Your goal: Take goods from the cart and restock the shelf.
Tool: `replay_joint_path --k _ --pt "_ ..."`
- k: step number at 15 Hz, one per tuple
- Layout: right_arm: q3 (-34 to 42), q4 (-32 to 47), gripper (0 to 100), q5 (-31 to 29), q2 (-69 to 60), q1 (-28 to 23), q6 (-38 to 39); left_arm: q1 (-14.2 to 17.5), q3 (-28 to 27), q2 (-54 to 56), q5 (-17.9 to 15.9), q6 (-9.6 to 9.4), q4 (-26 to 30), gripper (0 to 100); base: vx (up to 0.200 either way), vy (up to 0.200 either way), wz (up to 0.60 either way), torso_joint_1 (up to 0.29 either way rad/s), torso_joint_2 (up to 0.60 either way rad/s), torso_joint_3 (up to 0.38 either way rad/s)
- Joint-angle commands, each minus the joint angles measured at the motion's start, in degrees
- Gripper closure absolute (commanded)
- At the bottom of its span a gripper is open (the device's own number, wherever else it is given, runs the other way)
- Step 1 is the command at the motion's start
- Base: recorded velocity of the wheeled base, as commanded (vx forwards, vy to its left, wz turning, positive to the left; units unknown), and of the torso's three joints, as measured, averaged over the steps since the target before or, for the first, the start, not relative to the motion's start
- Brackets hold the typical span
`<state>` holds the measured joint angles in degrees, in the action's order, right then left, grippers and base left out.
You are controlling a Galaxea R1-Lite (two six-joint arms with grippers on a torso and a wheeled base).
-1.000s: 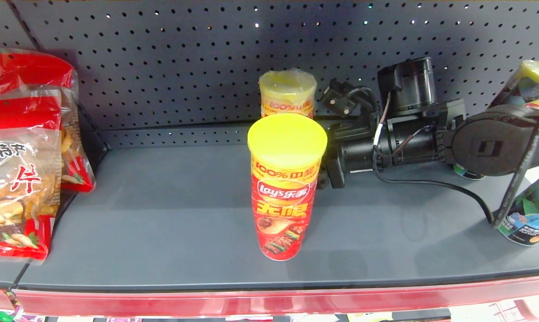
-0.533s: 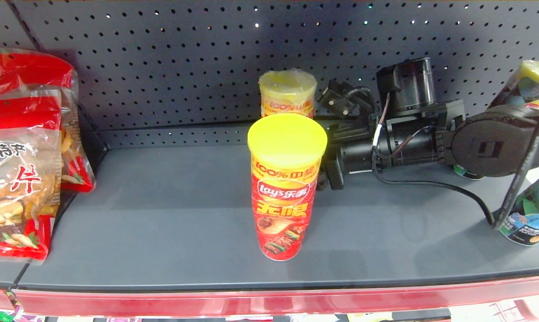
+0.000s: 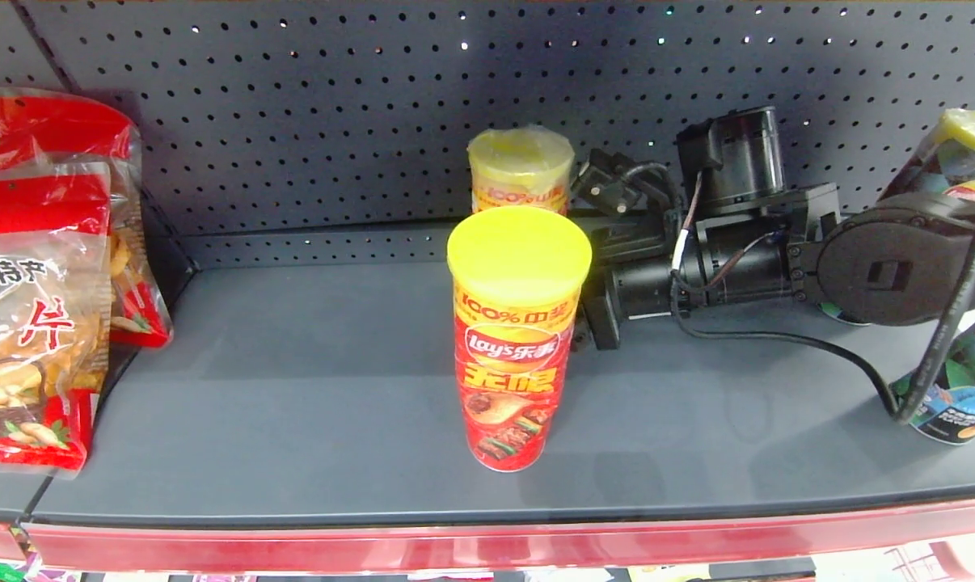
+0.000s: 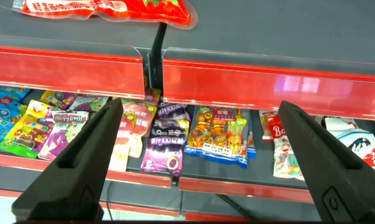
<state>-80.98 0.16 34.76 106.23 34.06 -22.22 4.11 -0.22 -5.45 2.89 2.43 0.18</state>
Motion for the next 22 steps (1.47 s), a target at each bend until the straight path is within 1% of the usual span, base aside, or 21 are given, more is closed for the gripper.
replay_joint_path --k 1,11,20,22 --pt "0.30 0.02 0 0.05 -0.41 0.39 -0.01 0.02 -0.04 -0.09 0.01 0.04 -0.01 0 0.000 0.000 0.00 0.000 0.00 0.000" --pt "0.74 -0.07 0 0.05 -0.06 0.39 -0.01 0.02 -0.04 -0.09 0.01 0.04 -0.01 0 0.000 0.000 0.00 0.000 0.00 0.000" --pt "0.83 -0.25 0 0.23 -0.76 -5.76 -0.72 0.02 -0.04 -0.09 0.01 0.04 -0.01 0 0.000 0.000 0.00 0.000 0.00 0.000" --pt "3.99 -0.16 0 0.49 -3.57 -7.43 -0.72 0.02 -0.04 -0.09 0.01 0.04 -0.01 0 0.000 0.000 0.00 0.000 0.00 0.000"
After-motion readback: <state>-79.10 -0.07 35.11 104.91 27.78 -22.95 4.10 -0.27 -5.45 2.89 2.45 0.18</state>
